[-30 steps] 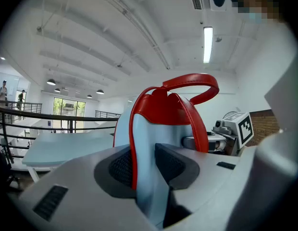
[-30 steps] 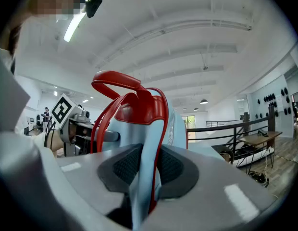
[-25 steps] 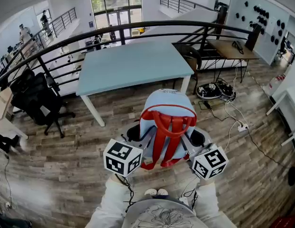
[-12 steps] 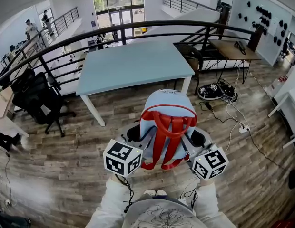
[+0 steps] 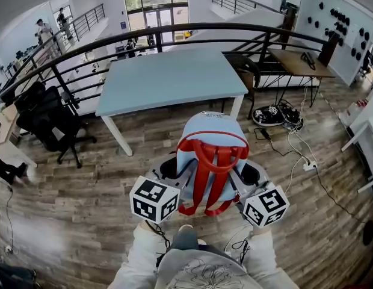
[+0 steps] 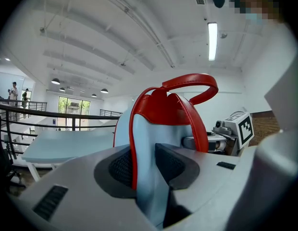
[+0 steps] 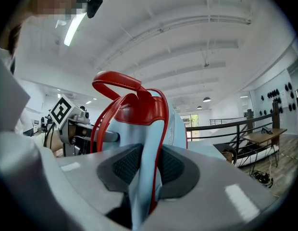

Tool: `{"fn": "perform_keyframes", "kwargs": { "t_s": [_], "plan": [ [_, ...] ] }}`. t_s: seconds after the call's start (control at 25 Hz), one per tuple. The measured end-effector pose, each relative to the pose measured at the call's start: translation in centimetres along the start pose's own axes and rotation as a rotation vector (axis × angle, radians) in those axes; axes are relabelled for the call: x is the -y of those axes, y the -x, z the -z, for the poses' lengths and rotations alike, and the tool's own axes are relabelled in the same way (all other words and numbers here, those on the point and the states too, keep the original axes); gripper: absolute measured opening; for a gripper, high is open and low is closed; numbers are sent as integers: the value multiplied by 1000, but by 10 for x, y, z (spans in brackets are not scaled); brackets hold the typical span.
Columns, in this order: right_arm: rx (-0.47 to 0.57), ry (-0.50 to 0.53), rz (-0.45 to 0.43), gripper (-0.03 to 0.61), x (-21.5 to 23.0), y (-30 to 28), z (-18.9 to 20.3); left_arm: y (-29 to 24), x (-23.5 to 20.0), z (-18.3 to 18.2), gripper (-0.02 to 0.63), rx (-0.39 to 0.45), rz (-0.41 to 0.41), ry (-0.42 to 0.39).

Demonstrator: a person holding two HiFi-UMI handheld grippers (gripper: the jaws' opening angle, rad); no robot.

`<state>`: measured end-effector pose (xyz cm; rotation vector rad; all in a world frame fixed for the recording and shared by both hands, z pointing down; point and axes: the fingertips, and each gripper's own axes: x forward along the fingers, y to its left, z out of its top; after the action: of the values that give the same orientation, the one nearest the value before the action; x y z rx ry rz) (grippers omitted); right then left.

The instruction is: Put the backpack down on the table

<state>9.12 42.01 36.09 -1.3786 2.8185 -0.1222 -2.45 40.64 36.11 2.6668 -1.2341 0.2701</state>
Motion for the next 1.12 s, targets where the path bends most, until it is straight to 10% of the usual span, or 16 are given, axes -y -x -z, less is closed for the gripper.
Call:
{"fn": "perform_keyframes", "kwargs": {
  "t_s": [1.12],
  "plan": [
    [4,-12,86,112,113,-133,-8,-139,-110,-39,121,-3,65,-3]
  ]
}}
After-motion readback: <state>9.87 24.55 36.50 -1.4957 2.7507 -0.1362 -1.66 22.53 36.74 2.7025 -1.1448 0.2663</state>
